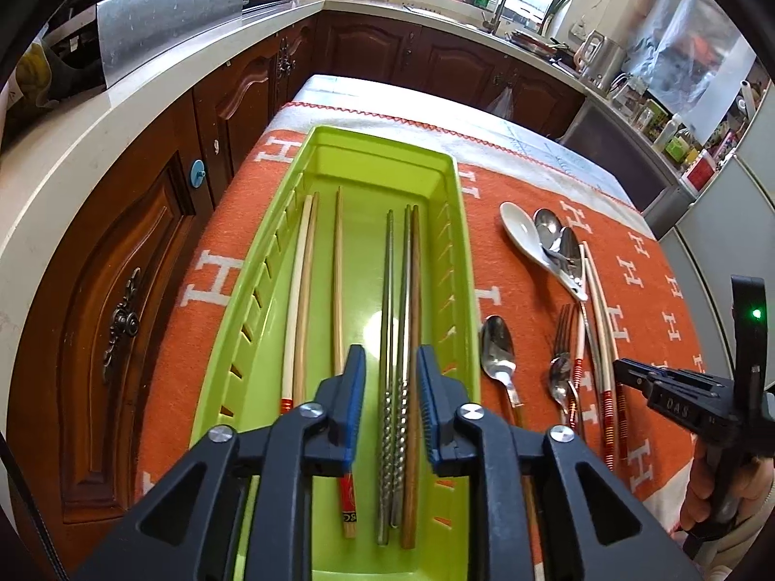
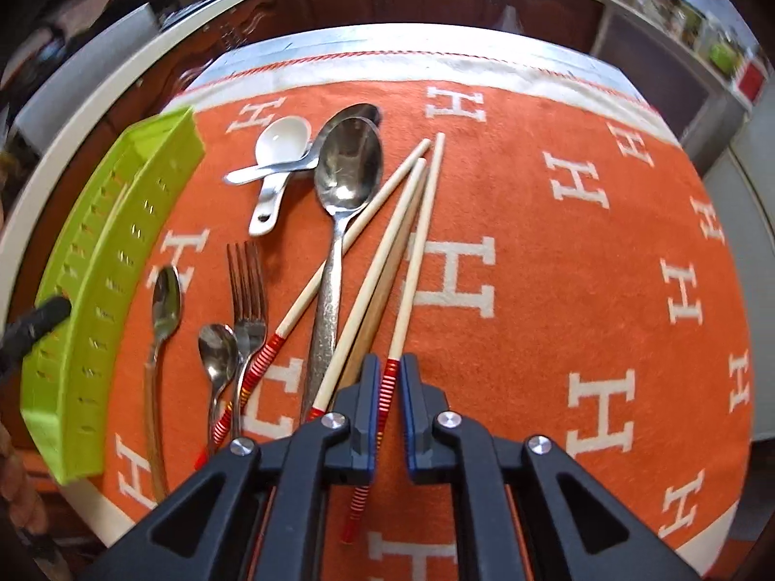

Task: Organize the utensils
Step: 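Lower the wooden chopstick into the tray and open the left tool while the right carries its chopstick, then lower the red-striped chopstick into the tray and open the right tool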

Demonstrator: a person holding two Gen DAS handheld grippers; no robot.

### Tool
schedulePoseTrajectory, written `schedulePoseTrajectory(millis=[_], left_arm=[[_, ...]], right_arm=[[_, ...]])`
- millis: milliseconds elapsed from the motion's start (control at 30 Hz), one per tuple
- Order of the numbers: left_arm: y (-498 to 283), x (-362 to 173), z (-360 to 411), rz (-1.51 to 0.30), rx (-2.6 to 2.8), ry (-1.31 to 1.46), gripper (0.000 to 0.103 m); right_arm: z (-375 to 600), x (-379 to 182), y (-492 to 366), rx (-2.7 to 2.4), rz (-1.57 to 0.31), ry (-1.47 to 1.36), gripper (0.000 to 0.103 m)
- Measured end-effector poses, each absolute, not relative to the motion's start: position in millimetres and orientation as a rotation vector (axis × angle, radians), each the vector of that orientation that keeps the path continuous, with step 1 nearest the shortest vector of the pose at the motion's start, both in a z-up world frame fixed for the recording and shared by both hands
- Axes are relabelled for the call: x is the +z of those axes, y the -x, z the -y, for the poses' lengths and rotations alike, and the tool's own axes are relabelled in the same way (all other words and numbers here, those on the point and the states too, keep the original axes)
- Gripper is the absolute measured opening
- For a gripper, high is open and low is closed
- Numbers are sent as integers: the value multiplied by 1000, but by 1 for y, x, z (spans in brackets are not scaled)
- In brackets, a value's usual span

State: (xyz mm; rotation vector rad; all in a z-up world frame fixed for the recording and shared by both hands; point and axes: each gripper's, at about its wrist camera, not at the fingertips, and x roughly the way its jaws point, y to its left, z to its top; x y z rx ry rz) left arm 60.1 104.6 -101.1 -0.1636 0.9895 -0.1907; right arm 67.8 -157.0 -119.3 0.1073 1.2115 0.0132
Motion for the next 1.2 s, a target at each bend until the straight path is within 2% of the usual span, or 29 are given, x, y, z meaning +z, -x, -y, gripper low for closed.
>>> schedulePoseTrajectory(millis=[100, 167, 200, 233, 467, 533, 867, 1000, 1200], left_arm=[[-57, -96, -105, -975, -190, 155, 24], [-54, -92, -106, -961, -186, 150, 36], [-53, -90, -108, -953, -183, 147, 49], [-52, -88, -109, -942, -173, 141, 55], [-45, -74, -121, -904, -68, 81, 58], [-43, -72, -126, -901, -35, 77, 69], [-27, -69, -141, -899, 60, 33, 75], [-25, -69, -141, -904, 59, 36, 75], [-29, -69, -135, -911, 38, 41, 75]], right_arm=[[174, -116, -67, -1, -1215, -244, 5], [181, -107, -63, -5, -1188, -309, 5], [181, -101, -61, 1, -1174, -328, 5], [181, -95, -59, 5, -1160, -341, 5], [146, -58, -53, 211, -1145, -453, 5], [128, -53, -56, 277, -1165, -466, 5], [54, -59, -85, 387, -1234, -538, 6], [37, -70, -95, 437, -1288, -556, 9], [44, -64, -87, 429, -1242, -499, 9]])
